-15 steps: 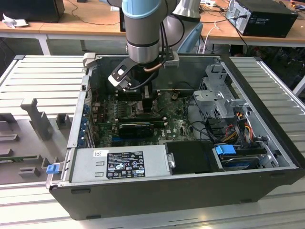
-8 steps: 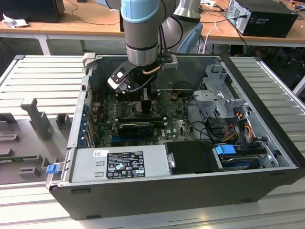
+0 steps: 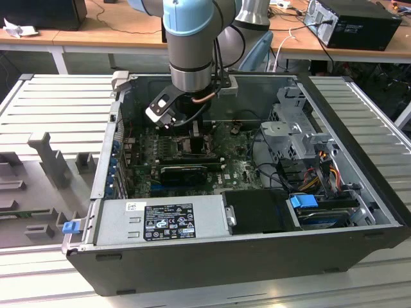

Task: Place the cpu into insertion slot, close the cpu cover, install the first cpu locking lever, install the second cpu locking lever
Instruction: 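Place the cpu into insertion slot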

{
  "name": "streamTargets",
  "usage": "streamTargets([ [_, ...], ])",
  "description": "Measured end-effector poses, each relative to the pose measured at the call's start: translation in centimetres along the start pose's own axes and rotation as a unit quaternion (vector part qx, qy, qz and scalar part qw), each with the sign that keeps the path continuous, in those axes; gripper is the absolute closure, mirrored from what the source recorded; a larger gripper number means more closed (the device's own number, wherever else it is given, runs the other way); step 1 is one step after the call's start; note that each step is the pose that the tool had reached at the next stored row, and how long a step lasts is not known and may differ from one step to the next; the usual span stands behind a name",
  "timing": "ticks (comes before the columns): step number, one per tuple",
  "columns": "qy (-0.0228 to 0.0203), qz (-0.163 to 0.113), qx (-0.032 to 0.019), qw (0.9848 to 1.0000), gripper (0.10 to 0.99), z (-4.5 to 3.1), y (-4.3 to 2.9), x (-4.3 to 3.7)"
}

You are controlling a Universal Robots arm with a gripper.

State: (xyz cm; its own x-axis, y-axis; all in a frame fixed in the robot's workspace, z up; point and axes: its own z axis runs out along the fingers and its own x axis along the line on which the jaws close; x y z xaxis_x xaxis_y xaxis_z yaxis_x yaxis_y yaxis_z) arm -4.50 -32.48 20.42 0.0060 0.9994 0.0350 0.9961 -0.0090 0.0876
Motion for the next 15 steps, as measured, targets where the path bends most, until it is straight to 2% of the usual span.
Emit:
streamTargets([
  [10,0.0,0.0,0.0,1.0,0.561,0.23,-0.02,0.11],
  [11,0.0,0.0,0.0,1.0,0.549,0.23,-0.02,0.11],
  [12,0.0,0.0,0.0,1.0,0.486,0.23,-0.02,0.11],
  [13,0.0003,0.0,0.0,1.0,0.486,0.24,-0.02,0.12],
  [15,0.0037,0.0,0.0,1.0,0.486,0.26,-0.02,0.23],
])
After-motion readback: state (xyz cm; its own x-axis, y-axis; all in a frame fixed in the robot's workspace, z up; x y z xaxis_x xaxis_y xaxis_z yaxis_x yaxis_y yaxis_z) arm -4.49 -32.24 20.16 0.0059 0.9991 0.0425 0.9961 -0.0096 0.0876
